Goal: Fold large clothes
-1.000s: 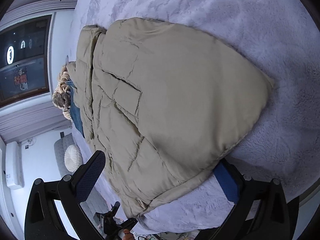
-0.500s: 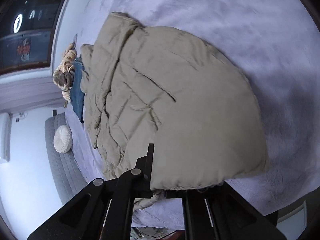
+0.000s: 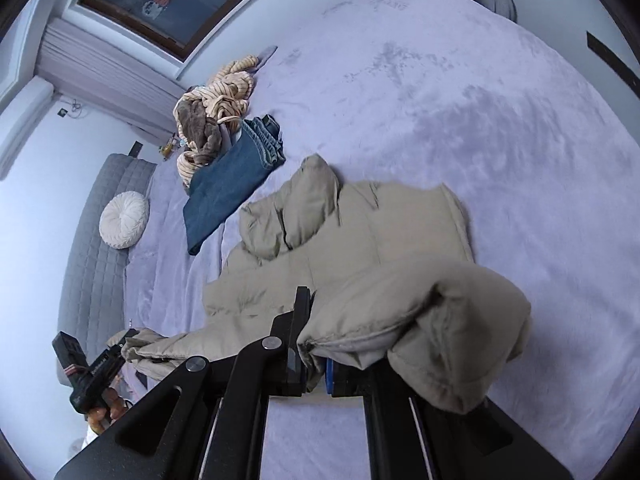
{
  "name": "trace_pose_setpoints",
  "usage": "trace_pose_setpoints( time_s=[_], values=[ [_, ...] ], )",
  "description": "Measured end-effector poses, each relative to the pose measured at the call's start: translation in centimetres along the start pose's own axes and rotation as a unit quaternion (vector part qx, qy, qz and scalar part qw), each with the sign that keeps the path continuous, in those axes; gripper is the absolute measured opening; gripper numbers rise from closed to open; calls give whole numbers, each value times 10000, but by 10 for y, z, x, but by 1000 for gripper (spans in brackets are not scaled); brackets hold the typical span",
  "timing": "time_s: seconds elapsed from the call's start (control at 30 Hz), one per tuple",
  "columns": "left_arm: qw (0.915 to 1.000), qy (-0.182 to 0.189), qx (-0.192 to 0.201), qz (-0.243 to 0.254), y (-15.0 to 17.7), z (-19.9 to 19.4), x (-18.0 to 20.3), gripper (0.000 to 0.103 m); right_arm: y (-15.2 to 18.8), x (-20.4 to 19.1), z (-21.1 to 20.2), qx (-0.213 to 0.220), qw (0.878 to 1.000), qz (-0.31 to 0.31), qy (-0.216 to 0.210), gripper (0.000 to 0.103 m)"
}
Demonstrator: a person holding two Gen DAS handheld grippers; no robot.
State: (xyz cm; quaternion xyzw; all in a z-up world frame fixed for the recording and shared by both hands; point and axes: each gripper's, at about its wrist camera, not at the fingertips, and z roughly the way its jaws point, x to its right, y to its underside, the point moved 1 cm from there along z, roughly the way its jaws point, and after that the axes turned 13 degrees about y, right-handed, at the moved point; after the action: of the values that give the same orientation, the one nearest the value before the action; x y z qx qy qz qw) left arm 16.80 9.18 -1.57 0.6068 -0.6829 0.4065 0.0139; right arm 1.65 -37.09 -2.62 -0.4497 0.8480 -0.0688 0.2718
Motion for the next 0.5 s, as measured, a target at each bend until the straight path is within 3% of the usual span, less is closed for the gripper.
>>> trace_pose_setpoints(
  time_s=[0.13, 0.3, 0.5],
  values=[
    [9997, -159, -185, -41, -25, 69, -25, 14, -37, -7, 57, -18, 9995, 47, 318, 6],
    [9968, -471, -644, -112, -22, 150, -57, 14, -47, 13, 134, -200, 9968, 485, 606, 6],
    [9946, -659, -792, -108, -19, 189, -71, 14, -49, 33, 173, -359, 9954, 734, 506, 6]
  ],
)
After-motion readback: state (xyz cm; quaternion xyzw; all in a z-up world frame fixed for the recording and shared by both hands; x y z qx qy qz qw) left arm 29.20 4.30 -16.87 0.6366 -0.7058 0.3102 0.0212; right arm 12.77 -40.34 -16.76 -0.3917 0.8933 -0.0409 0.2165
